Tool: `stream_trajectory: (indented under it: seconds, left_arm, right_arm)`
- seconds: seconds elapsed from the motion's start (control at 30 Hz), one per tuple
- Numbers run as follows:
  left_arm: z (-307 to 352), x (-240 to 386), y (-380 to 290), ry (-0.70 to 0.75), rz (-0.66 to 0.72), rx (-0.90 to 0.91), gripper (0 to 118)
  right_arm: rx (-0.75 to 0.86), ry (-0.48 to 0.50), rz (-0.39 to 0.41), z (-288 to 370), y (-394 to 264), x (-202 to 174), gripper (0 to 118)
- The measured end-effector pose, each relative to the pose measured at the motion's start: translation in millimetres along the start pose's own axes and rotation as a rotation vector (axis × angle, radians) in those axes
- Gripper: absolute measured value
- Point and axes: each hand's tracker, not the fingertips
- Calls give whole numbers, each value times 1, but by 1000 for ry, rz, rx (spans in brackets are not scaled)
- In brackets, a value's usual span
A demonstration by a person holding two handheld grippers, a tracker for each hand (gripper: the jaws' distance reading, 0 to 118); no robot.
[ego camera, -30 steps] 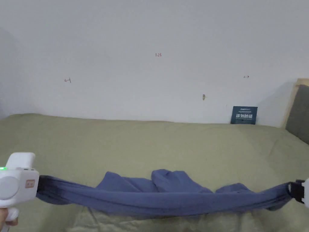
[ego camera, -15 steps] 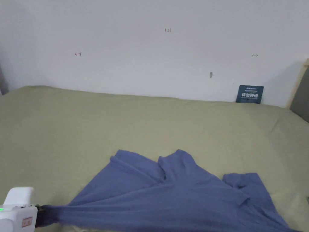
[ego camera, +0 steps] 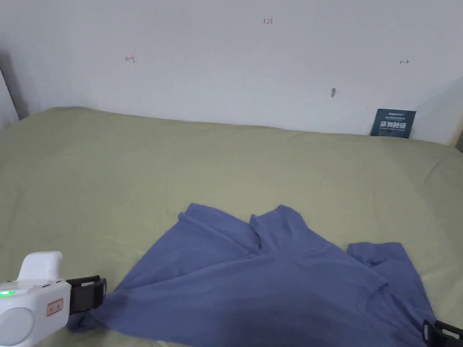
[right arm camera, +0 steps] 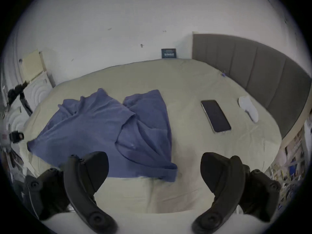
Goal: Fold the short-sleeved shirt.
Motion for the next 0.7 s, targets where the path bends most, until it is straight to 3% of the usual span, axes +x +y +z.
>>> stream_trajectory:
  seconds: [0.03, 0.1, 0.13, 0.37, 0.4, 0.43, 0.47, 0.5, 0.53, 0.7]
  left_arm:
    - [6, 0, -1, 11, 0, 7, 39]
    - [10, -5, -6, 24, -7, 30, 6]
    - [10, -7, -10, 37, -6, 33, 0]
    - [-10, -30, -22, -18, 63, -116, 0]
    - [-17, -32, -20, -50, 72, -159, 7]
    - [-24, -35, -19, -67, 86, -168, 28]
    - [-33, -37, -18, -62, 94, -172, 79]
    - [-40, -37, -14, -61, 99, -194, 108]
    - [-48, -37, -12, -59, 105, -207, 116]
    - [-92, -36, -8, -2, 67, -308, 114]
  right_arm:
    - [18, -6, 14, 10, -2, -6, 26]
    - [58, -9, 42, 18, -4, -19, 0]
    - [102, -36, 44, 23, -9, -23, 0]
    - [30, 50, 47, 24, -10, -46, 0]
    - [28, 53, 48, 21, -11, -48, 0]
    - [41, 49, 52, 23, -12, -51, 0]
    - [32, 54, 55, 22, -12, -53, 0]
    - [14, 51, 61, 18, -13, -55, 0]
    - [7, 46, 65, 15, -15, -56, 0]
    - [-32, 51, 69, 7, -24, -57, 0]
